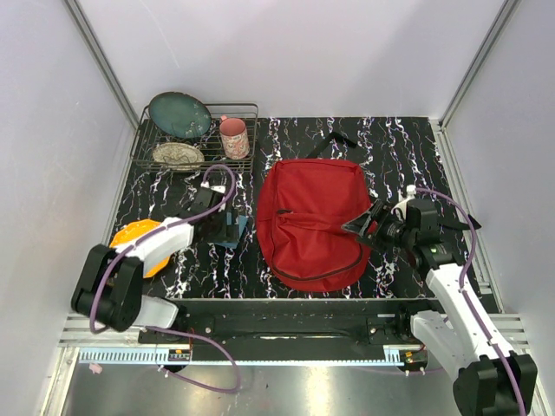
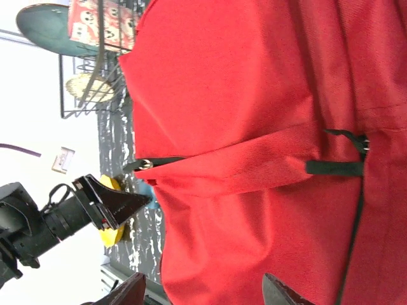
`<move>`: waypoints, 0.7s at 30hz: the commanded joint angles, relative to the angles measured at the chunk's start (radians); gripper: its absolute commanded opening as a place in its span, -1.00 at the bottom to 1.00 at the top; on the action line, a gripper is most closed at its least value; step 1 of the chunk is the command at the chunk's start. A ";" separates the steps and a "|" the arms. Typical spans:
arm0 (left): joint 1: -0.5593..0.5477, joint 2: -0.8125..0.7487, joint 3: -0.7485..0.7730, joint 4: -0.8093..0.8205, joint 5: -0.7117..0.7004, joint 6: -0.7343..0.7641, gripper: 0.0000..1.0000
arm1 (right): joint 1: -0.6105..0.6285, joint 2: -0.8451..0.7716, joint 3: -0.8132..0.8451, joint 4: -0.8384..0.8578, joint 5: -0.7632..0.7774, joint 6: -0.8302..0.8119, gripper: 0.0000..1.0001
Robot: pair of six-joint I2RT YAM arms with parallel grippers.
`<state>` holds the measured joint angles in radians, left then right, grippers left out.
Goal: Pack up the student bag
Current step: Move the personal item to the center of the board.
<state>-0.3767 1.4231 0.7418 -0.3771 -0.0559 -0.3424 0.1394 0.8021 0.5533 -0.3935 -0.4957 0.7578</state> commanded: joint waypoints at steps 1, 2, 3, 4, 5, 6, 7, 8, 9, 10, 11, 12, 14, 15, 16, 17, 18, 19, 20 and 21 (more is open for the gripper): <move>-0.002 -0.201 -0.058 -0.005 0.016 -0.061 0.80 | 0.006 0.003 0.062 0.077 -0.102 0.021 0.54; -0.001 -0.234 -0.062 -0.006 0.018 -0.064 0.83 | 0.006 0.008 0.066 0.099 -0.131 0.026 0.54; -0.001 -0.289 -0.062 -0.008 0.018 -0.066 0.89 | 0.006 0.009 0.071 0.113 -0.144 0.043 0.53; -0.001 -0.311 -0.059 -0.011 0.011 -0.064 0.95 | 0.009 0.017 0.074 0.126 -0.155 0.052 0.53; -0.001 -0.329 -0.052 -0.013 -0.008 -0.063 0.97 | 0.017 0.022 0.077 0.158 -0.168 0.058 0.53; -0.001 -0.354 -0.051 -0.010 -0.027 -0.063 0.98 | 0.047 0.026 0.092 0.168 -0.165 0.067 0.52; 0.008 -0.362 -0.053 0.000 -0.036 -0.060 0.98 | 0.074 0.040 0.103 0.174 -0.152 0.074 0.52; 0.022 -0.362 -0.055 0.007 -0.024 -0.058 0.98 | 0.109 0.051 0.114 0.198 -0.108 0.080 0.52; 0.039 -0.351 -0.058 0.018 -0.006 -0.055 0.98 | 0.208 0.063 0.126 0.205 -0.078 0.080 0.51; 0.085 -0.342 -0.059 0.041 0.049 -0.059 0.98 | 0.253 0.106 0.160 0.208 -0.048 0.078 0.51; 0.107 -0.331 -0.061 0.047 0.094 -0.063 0.98 | 0.300 0.129 0.174 0.226 0.001 0.083 0.52; 0.125 -0.322 -0.067 0.056 0.128 -0.067 0.98 | 0.334 0.153 0.184 0.240 0.020 0.101 0.51; 0.160 -0.328 -0.102 0.112 0.194 -0.092 0.98 | 0.411 0.225 0.198 0.324 0.054 0.132 0.47; 0.168 -0.338 -0.114 0.150 0.211 -0.104 0.98 | 0.445 0.252 0.212 0.364 0.063 0.147 0.46; 0.177 -0.345 -0.127 0.168 0.237 -0.128 0.98 | 0.524 0.314 0.233 0.380 0.103 0.146 0.45; 0.180 -0.345 -0.149 0.185 0.249 -0.139 0.98 | 0.554 0.351 0.261 0.355 0.130 0.143 0.42; 0.185 -0.346 -0.159 0.216 0.263 -0.162 0.98 | 0.581 0.415 0.305 0.343 0.159 0.146 0.40; 0.194 -0.346 -0.166 0.227 0.283 -0.171 0.98 | 0.623 0.443 0.319 0.366 0.186 0.147 0.40; 0.197 -0.346 -0.183 0.237 0.294 -0.181 0.98 | 0.640 0.472 0.330 0.383 0.193 0.152 0.40; 0.202 -0.352 -0.193 0.265 0.303 -0.193 0.98 | 0.652 0.529 0.355 0.383 0.206 0.164 0.40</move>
<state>-0.1928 1.0943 0.5831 -0.2516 0.1387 -0.4667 0.7197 1.2160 0.8158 -0.0990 -0.4019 0.8871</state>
